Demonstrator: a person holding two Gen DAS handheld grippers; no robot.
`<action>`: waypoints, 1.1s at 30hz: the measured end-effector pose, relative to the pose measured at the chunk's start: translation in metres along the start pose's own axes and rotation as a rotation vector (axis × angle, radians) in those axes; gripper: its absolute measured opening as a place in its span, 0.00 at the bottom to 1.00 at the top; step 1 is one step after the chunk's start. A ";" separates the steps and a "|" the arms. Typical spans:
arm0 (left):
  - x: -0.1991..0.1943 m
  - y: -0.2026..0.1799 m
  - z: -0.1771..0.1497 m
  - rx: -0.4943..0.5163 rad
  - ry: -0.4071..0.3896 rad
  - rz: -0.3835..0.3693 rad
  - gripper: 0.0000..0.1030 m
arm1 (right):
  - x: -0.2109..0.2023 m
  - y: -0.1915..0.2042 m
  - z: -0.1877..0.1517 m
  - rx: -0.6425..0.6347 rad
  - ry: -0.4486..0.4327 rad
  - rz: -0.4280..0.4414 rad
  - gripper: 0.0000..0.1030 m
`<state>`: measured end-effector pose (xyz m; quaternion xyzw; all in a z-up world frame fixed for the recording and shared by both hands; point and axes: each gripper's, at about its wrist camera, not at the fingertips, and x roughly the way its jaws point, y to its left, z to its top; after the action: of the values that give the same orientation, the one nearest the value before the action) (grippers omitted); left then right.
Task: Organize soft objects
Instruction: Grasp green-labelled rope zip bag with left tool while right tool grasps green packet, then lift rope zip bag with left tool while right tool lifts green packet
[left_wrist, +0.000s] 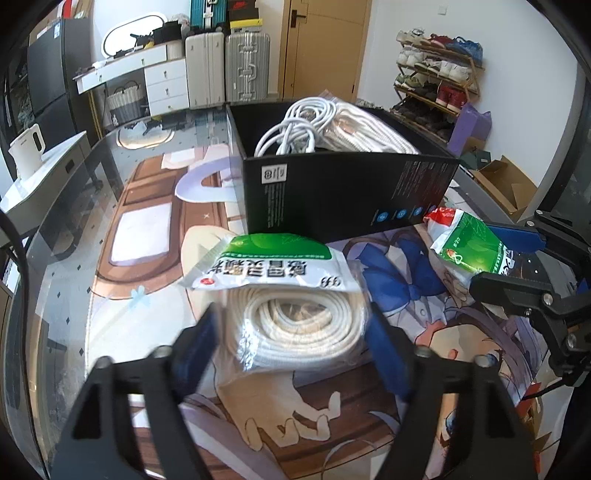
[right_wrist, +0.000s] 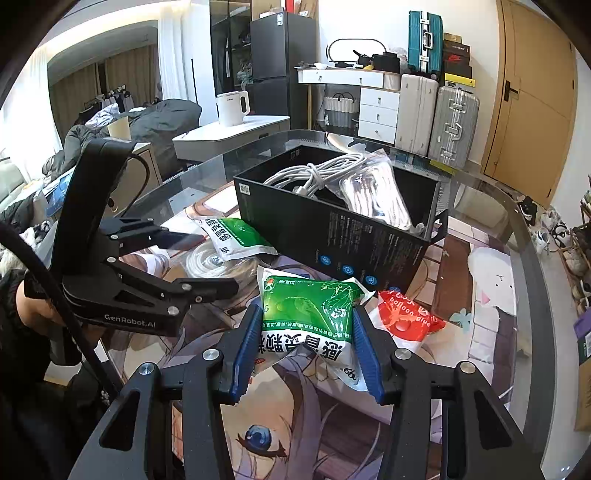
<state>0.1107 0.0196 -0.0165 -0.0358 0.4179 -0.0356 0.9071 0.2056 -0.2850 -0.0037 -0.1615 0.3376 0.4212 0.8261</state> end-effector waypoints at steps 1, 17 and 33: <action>-0.002 0.000 -0.001 0.002 -0.007 -0.011 0.66 | -0.002 0.000 0.000 0.002 -0.004 0.001 0.48; -0.030 -0.015 -0.004 0.029 -0.046 -0.093 0.63 | -0.016 -0.005 0.003 0.015 -0.047 0.015 0.48; -0.068 -0.017 0.007 0.031 -0.133 -0.093 0.63 | -0.049 -0.001 0.008 0.007 -0.119 -0.001 0.48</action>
<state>0.0712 0.0090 0.0413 -0.0433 0.3540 -0.0816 0.9307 0.1888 -0.3098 0.0358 -0.1336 0.2890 0.4284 0.8456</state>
